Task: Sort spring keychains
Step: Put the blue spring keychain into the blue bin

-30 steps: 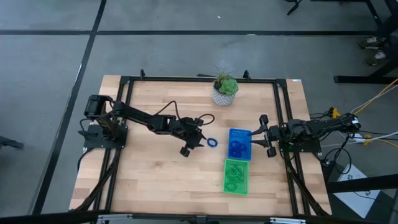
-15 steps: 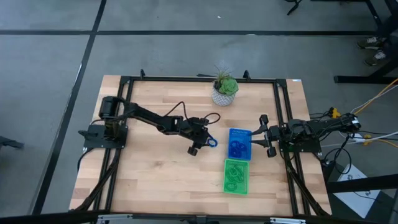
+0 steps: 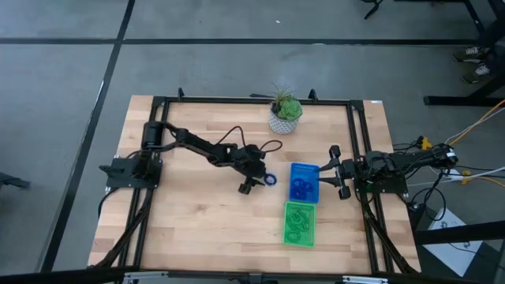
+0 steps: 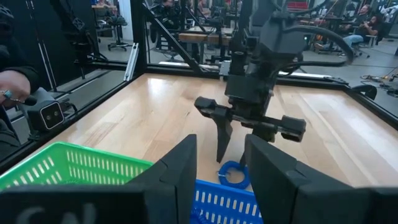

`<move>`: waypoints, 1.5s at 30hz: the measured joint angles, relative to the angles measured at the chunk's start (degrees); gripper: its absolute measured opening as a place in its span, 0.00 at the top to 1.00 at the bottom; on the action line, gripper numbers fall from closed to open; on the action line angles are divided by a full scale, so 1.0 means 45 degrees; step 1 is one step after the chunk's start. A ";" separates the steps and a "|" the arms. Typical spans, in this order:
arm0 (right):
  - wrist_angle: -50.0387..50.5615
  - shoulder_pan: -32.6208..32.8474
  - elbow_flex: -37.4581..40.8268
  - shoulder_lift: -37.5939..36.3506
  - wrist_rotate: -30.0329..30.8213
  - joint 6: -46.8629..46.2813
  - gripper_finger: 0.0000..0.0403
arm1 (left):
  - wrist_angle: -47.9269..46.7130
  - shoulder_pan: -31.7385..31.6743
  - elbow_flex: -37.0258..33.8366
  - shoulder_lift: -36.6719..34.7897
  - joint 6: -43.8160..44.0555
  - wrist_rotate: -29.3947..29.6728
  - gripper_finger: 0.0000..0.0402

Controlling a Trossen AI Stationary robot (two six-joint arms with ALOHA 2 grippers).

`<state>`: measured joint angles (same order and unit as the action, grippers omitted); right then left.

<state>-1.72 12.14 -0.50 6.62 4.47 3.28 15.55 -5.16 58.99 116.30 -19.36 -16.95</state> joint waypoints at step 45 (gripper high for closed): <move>0.0004 0.0000 -0.0003 0.0003 0.0000 -0.0001 0.66 | -0.0818 0.0557 0.0406 -0.0017 -0.2306 0.0645 0.98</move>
<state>-1.70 12.14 -0.51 6.63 4.47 3.28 11.87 -2.66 60.82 116.22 -29.74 -14.05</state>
